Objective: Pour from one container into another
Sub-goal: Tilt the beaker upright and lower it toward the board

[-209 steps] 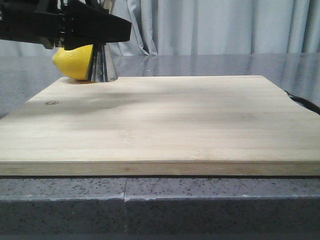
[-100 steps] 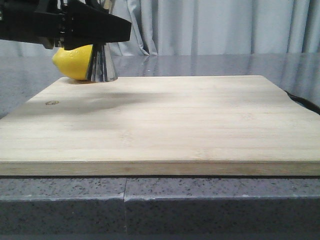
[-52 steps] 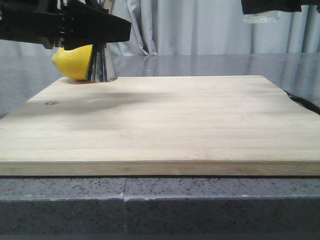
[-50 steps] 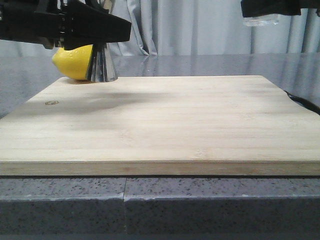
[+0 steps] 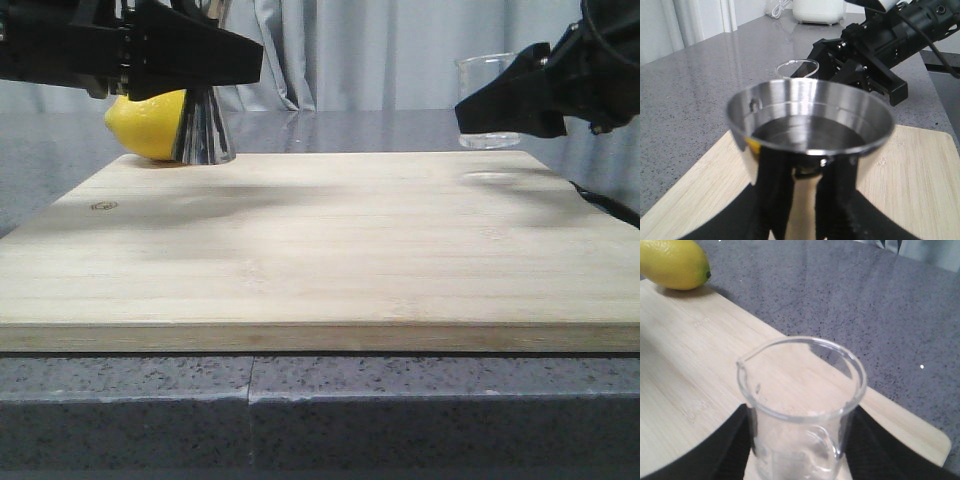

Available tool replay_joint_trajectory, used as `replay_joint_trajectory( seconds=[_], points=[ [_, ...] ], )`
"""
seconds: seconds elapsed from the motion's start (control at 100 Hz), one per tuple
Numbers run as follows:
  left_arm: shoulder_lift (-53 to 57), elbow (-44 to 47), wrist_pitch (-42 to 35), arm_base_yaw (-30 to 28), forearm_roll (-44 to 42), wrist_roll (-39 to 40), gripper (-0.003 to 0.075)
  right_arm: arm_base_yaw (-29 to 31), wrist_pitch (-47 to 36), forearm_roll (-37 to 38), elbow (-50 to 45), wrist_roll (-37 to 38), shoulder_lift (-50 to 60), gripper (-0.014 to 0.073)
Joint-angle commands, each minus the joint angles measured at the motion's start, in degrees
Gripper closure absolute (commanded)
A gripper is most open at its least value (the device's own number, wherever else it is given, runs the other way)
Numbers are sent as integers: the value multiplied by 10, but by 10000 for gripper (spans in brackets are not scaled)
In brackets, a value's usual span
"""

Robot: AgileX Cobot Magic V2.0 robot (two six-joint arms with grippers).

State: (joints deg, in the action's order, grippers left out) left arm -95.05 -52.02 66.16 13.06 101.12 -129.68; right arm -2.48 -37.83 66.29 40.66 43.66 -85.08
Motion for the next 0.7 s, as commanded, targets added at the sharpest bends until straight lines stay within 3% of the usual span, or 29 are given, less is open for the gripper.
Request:
replay_joint_trajectory(
  seconds=[0.0, 0.43, 0.69],
  points=[
    [26, -14, 58, 5, 49, 4, 523, 4, -41, -20, 16, -19, 4, 304],
    [26, -14, 58, 5, 49, 4, 523, 4, -49, -34, 17, -60, -32, 285],
    [26, -14, 58, 5, 49, 4, 523, 4, -31, -38, 17, -39, -26, 40]
  ],
)
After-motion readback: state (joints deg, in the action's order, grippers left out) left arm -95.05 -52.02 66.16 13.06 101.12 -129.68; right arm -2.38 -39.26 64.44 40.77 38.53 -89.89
